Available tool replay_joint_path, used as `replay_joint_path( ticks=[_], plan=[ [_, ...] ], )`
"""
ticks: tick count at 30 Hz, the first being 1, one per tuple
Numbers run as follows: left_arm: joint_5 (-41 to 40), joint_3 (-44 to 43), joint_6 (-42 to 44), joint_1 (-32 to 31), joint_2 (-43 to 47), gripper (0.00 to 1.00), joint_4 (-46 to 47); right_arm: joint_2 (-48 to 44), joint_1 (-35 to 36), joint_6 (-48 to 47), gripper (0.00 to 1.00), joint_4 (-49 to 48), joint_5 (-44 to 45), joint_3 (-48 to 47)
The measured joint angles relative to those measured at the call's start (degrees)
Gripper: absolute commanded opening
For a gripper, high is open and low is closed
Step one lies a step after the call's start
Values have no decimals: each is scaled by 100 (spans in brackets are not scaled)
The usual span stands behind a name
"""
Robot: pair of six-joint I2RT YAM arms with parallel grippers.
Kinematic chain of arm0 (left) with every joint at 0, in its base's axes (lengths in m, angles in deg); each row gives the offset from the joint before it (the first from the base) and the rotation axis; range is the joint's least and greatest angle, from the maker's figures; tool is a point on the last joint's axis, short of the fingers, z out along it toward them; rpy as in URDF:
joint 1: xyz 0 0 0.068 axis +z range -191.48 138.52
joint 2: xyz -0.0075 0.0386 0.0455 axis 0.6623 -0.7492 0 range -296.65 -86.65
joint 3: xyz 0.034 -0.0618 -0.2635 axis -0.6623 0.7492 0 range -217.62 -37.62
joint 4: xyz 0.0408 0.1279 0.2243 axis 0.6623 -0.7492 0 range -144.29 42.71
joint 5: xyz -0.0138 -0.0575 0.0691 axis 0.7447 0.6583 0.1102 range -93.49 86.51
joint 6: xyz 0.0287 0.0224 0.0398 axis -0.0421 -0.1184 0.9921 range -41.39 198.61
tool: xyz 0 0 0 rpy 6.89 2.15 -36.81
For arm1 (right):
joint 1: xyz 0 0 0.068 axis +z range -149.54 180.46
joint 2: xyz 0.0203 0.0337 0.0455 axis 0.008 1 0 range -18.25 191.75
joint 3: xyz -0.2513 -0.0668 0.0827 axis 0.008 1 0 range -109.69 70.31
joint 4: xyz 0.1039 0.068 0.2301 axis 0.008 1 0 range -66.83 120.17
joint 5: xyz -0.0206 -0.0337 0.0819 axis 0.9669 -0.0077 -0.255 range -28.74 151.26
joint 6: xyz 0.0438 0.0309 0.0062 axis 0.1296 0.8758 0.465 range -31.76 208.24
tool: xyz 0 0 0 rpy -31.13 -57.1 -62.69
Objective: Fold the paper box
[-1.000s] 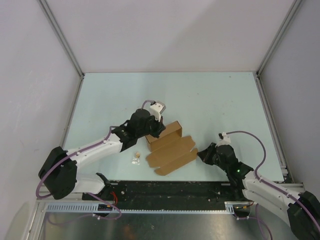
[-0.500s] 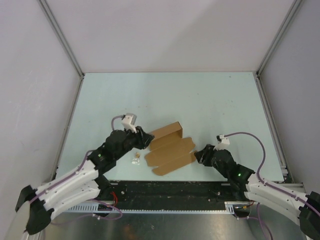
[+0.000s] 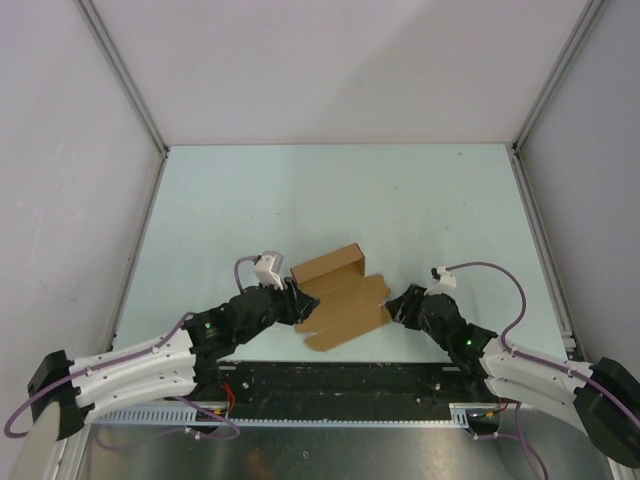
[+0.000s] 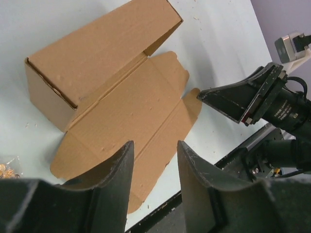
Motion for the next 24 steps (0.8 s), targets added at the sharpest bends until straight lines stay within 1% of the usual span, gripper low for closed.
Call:
replay_joint_path(
  ticks=[3,9,17,24],
  plan=[
    [-122,0,-85,-94,-11,46,-22,157,-52,37,44,-223,-160,4],
    [-317,0,-94,-107,33,46,-22,166,-175,50,38,-459,-520,35],
    [-339,9,-96,-107,39,46,-22,-87,-363,81,38,-857,-883,39],
    [-337,63,-94,-107,85,46,-37,181,-439,37,37,-868,-953,39]
  ],
)
